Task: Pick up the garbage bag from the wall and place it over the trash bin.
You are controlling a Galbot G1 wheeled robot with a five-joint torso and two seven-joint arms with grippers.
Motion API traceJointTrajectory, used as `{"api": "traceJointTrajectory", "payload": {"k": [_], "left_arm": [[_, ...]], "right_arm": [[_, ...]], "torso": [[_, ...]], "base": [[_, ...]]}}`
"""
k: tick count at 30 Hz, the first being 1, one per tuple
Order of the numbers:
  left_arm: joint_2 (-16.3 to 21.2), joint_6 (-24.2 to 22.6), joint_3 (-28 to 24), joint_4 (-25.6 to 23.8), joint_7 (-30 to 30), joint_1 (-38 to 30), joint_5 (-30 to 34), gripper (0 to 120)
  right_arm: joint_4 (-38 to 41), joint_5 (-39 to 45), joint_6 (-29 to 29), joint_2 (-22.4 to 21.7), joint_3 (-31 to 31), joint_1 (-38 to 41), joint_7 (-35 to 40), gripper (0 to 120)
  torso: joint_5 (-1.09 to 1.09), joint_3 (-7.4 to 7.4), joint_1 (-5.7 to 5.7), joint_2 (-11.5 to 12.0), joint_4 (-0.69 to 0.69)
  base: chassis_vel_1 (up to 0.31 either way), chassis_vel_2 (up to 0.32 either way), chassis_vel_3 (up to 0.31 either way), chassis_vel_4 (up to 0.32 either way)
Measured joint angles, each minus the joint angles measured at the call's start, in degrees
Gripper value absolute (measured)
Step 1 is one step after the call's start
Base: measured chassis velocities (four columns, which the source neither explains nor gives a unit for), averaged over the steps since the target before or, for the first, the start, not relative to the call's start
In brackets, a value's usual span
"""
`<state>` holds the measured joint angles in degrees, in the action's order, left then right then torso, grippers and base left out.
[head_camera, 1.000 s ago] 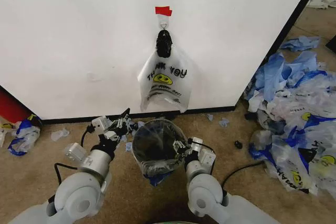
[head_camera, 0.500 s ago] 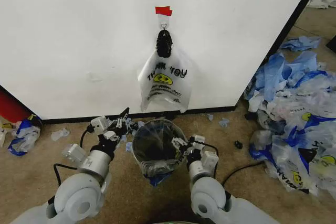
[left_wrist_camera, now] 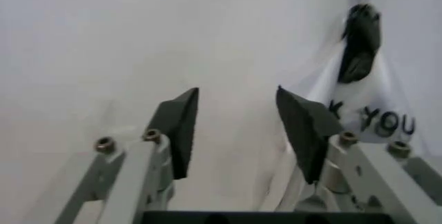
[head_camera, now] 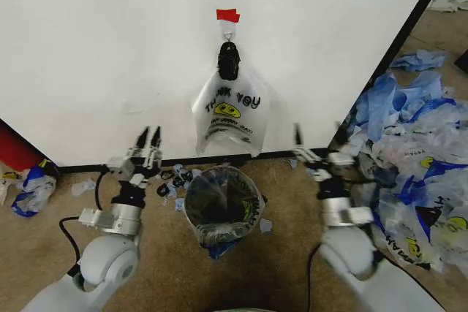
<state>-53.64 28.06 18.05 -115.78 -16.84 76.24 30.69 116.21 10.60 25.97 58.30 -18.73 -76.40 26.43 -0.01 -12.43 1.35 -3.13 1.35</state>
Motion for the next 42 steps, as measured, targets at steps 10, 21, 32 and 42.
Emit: {"api": "traceJointTrajectory", "payload": {"k": [10, 21, 32, 42], "left_arm": [[-9.79, -0.29, 1.19, -0.74, -0.55, 3.35, -3.96, 85], [-11.3, -2.11, 2.4, -3.67, -0.33, 3.68, -2.59, 100], [-11.39, -2.48, 2.61, -4.1, 0.12, 4.05, -1.9, 100], [-10.62, -2.49, 3.06, -3.63, 0.53, 4.57, -2.33, 100]], "right_arm": [[2.59, 3.7, 7.2, 6.68, -14.29, -13.77, -8.24, 100], [6.41, 2.14, 8.49, 10.46, -17.09, -19.64, -9.6, 100], [5.0, 0.33, 7.79, 11.62, -15.58, -19.83, -11.55, 100], [4.68, 0.31, 8.02, 11.6, -14.98, -18.83, -11.66, 100]], "torso": [[-0.03, 0.01, 0.0, -0.01, 0.0], [-0.05, 0.01, 0.0, -0.01, -0.01], [-0.06, 0.0, 0.0, 0.0, 0.0], [-0.06, 0.0, 0.0, 0.0, 0.0]], "base": [[0.0, 0.0, 0.0, 0.0], [0.0, 0.0, 0.0, 0.0], [0.0, 0.0, 0.0, 0.0], [0.0, 0.0, 0.0, 0.0]]}}
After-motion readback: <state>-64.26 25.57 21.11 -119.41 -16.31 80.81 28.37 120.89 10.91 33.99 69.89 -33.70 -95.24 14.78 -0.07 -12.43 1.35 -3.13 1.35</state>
